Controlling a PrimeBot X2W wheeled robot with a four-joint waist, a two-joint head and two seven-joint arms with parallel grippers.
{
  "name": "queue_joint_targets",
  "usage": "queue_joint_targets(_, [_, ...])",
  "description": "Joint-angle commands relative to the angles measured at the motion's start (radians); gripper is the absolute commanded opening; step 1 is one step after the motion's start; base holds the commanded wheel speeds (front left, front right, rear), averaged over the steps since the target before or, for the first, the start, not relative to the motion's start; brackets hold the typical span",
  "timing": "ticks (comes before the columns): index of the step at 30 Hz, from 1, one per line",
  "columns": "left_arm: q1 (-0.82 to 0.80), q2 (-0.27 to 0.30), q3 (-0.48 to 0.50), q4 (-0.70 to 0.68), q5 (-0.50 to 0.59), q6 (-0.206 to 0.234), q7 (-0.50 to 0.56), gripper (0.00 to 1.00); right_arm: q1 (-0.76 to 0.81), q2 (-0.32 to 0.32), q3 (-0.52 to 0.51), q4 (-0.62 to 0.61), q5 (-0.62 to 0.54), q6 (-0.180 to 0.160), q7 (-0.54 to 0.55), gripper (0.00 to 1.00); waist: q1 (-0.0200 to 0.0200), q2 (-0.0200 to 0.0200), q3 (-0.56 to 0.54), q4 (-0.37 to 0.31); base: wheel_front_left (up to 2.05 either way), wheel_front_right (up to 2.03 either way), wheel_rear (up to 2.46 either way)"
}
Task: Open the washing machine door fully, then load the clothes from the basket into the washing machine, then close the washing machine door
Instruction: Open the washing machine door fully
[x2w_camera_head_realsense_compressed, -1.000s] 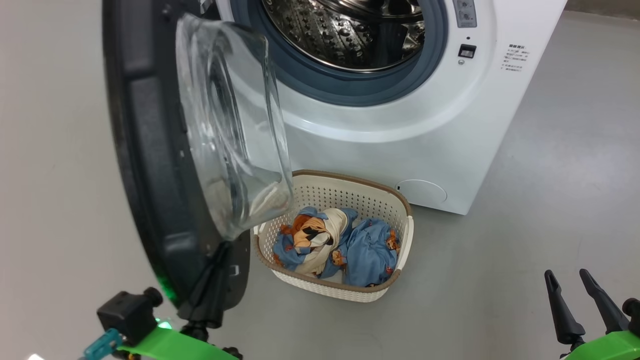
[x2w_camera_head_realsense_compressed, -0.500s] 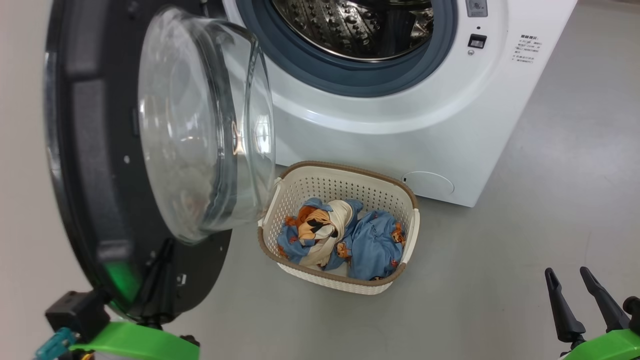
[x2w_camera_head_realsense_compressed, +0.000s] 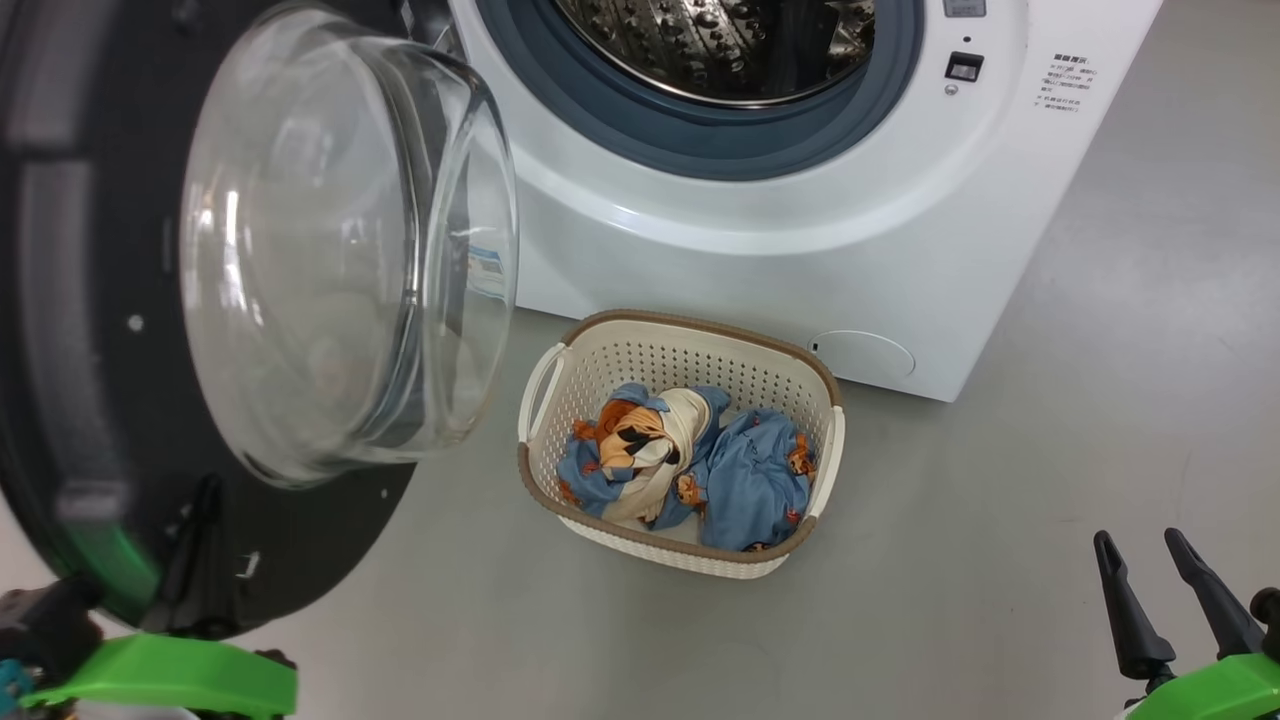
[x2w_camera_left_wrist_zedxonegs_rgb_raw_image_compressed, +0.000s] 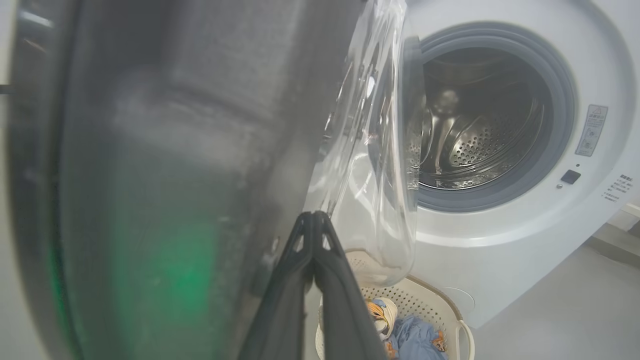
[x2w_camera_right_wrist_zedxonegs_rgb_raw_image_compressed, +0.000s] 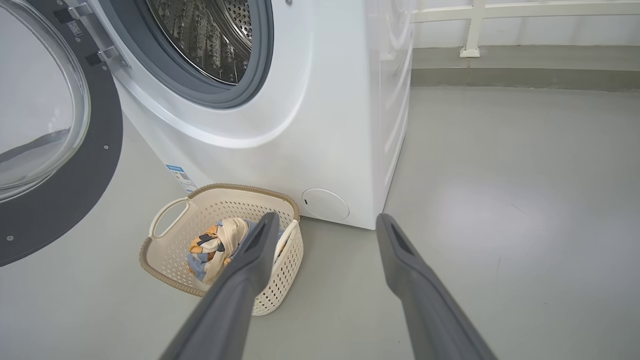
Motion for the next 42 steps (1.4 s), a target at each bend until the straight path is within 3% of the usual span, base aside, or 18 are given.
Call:
queue_joint_targets(1, [-0.016,0.047,0.069,-0.003,-0.011,0.017,-0.012,0.0,-0.03,-0.025,0.02,-0.025,-0.007,0.003,-0.012,1.0,0.0,-0.0001,0.002,0.001,0.0,0.0,0.0])
queue_joint_targets(17, [-0.11,0.103,0.164,0.145,-0.044,0.01,-0.049,0.0,-0.05,-0.032,0.019,-0.031,-0.014,0.003,-0.012,1.0,0.0,-0.0001,0.042,0.003,0.0,0.0,0.0])
queue_joint_targets(29, [-0.246,0.156,0.247,0.35,-0.027,-0.008,-0.094,0.0,-0.067,-0.042,0.018,-0.031,-0.012,0.003,-0.012,1.0,0.0,-0.0001,0.075,-0.007,0.0,0.0,0.0])
queue_joint_targets(42, [-0.411,0.198,0.319,0.587,0.065,-0.068,-0.103,0.0,-0.083,-0.049,0.025,-0.032,-0.016,0.003,-0.012,1.0,0.0,-0.0001,0.11,-0.014,0.0,0.0,0.0])
